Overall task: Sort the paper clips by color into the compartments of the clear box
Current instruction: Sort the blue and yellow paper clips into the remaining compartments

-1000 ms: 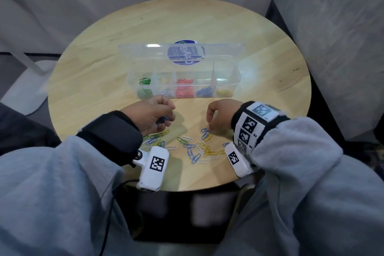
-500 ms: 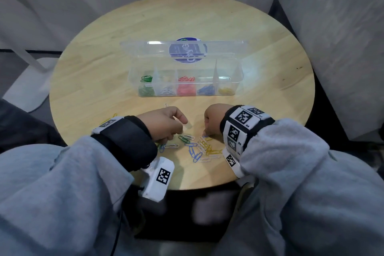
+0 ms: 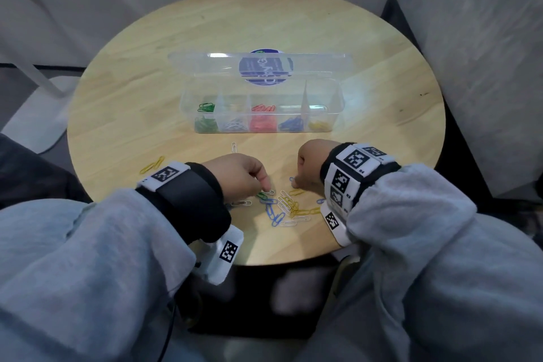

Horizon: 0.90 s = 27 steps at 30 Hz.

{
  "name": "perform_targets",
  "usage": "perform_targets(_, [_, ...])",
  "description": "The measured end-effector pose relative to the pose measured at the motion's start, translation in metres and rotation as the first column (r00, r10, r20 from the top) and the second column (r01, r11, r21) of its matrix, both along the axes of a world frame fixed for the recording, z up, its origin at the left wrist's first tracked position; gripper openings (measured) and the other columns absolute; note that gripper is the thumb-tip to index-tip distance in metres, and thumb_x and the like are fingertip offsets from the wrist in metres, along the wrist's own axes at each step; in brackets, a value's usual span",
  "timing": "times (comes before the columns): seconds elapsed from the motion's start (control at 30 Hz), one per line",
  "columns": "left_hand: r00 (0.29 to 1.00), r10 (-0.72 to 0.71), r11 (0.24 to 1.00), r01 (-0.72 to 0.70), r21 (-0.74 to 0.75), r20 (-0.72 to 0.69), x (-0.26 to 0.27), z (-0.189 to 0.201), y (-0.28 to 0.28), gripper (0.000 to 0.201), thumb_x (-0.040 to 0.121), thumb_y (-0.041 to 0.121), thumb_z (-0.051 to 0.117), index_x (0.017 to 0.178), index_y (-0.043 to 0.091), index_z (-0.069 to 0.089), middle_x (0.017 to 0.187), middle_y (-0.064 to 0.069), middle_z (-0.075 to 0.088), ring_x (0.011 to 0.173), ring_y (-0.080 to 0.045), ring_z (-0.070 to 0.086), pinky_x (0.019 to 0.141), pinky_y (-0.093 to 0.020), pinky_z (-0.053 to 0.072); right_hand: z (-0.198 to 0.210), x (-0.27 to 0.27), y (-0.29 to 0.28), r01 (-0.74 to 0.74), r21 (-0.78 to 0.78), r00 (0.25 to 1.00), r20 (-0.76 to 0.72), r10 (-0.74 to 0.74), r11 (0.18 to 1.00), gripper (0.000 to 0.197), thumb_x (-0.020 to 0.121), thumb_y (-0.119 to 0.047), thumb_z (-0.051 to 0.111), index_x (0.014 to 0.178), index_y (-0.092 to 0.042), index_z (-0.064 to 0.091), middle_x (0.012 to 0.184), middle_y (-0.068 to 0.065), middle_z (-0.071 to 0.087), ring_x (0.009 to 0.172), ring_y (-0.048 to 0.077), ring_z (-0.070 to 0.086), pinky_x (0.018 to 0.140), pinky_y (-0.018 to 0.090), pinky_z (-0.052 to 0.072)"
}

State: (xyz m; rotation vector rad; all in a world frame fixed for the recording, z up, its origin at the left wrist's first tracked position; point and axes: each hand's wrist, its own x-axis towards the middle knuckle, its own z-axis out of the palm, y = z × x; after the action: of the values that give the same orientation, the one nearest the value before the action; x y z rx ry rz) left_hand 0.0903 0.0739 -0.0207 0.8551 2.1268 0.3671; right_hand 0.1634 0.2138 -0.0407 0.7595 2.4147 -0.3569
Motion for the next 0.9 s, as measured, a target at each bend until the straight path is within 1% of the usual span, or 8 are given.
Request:
perform_targets(0.1, [0.966, -0.155, 0.985, 0.137, -0.102, -0.205, 0.009, 0.002, 0.000, 0.024, 0.080, 0.010, 0.054, 0.092, 0.026, 0.066, 0.067, 0.008, 0.044, 0.062, -0.012, 0.048, 0.056, -0.022, 0.038, -0.003, -0.006, -0.006, -0.033, -0.020, 0.999, 0.037, 0.034, 0.999, 0.028, 0.079, -0.040, 0.068, 0.080, -0.013, 0.062, 0.080, 0.004, 0.064, 0.076, 0.024, 0.060, 0.069, 0.026, 0.046])
perform_targets(0.2, [0.923, -0.258, 0.962, 0.217, -0.168, -0.286, 0.016, -0.005, 0.000, 0.025, 0.076, 0.019, 0.063, 0.099, 0.029, 0.063, 0.096, 0.006, 0.054, 0.094, -0.019, 0.056, 0.079, -0.026, 0.045, -0.003, -0.008, -0.007, -0.055, 0.001, 0.997, 0.063, 0.055, 0.998, 0.028, 0.082, -0.038, 0.066, 0.071, -0.014, 0.057, 0.073, 0.002, 0.059, 0.074, 0.023, 0.058, 0.067, 0.027, 0.044])
perform_targets(0.27, [0.905, -0.299, 0.951, 0.255, -0.177, -0.304, 0.021, -0.010, 0.000, 0.026, 0.076, 0.023, 0.066, 0.101, 0.029, 0.061, 0.098, 0.005, 0.051, 0.102, -0.021, 0.056, 0.080, -0.026, 0.043, -0.004, -0.008, -0.007, -0.066, 0.007, 0.996, 0.061, 0.065, 0.998, 0.028, 0.082, -0.038, 0.065, 0.071, -0.014, 0.057, 0.071, 0.001, 0.058, 0.074, 0.022, 0.058, 0.067, 0.027, 0.044])
perform_targets(0.43, [0.889, -0.323, 0.945, 0.283, -0.165, -0.324, 0.025, -0.017, 0.004, 0.026, 0.076, 0.031, 0.070, 0.098, 0.024, 0.059, 0.095, 0.002, 0.054, 0.094, -0.022, 0.054, 0.073, -0.027, 0.039, -0.004, -0.001, -0.002, -0.067, -0.014, 0.998, 0.015, 0.068, 0.998, 0.020, 0.081, -0.034, 0.065, 0.082, -0.014, 0.065, 0.077, 0.003, 0.061, 0.073, 0.022, 0.057, 0.066, 0.026, 0.044])
perform_targets(0.57, [0.904, -0.286, 0.957, 0.257, -0.131, -0.317, 0.023, -0.021, 0.005, 0.019, 0.075, 0.032, 0.072, 0.082, 0.026, 0.055, 0.085, 0.007, 0.051, 0.082, -0.016, 0.048, 0.068, -0.025, 0.034, 0.006, 0.006, 0.008, 0.006, -0.104, 0.998, -0.060, -0.012, 0.995, 0.010, 0.076, -0.021, 0.067, 0.072, -0.014, 0.062, 0.073, 0.003, 0.061, 0.069, 0.018, 0.056, 0.067, 0.025, 0.045])
perform_targets(0.7, [0.903, -0.269, 0.962, 0.239, -0.130, -0.335, 0.021, -0.023, 0.005, 0.025, 0.074, 0.034, 0.073, 0.087, 0.025, 0.054, 0.090, 0.006, 0.051, 0.088, -0.019, 0.050, 0.068, -0.025, 0.033, 0.028, 0.018, 0.026, 0.101, -0.223, 0.974, -0.175, -0.141, 0.970, 0.023, 0.081, -0.024, 0.068, 0.063, -0.018, 0.054, 0.062, -0.005, 0.055, 0.053, 0.010, 0.047, 0.051, 0.020, 0.038])
perform_targets(0.8, [0.906, -0.273, 0.961, 0.239, -0.142, -0.324, 0.019, -0.024, 0.003, 0.020, 0.074, 0.033, 0.073, 0.085, 0.025, 0.058, 0.090, 0.006, 0.053, 0.088, -0.019, 0.052, 0.069, -0.024, 0.035, 0.035, 0.030, 0.039, 0.198, -0.401, 0.913, -0.256, -0.317, 0.894, 0.025, 0.084, -0.013, 0.066, 0.064, -0.015, 0.051, 0.062, 0.000, 0.057, 0.051, 0.011, 0.050, 0.049, 0.017, 0.043])
perform_targets(0.9, [0.904, -0.299, 0.952, 0.260, -0.164, -0.306, 0.018, -0.023, 0.003, 0.016, 0.075, 0.033, 0.071, 0.079, 0.026, 0.057, 0.085, 0.007, 0.054, 0.082, -0.016, 0.050, 0.068, -0.024, 0.035, 0.032, 0.037, 0.047, 0.294, -0.563, 0.822, -0.264, -0.505, 0.773, 0.021, 0.087, 0.002, 0.056, 0.073, -0.013, 0.050, 0.064, 0.006, 0.054, 0.053, 0.015, 0.051, 0.048, 0.018, 0.049])
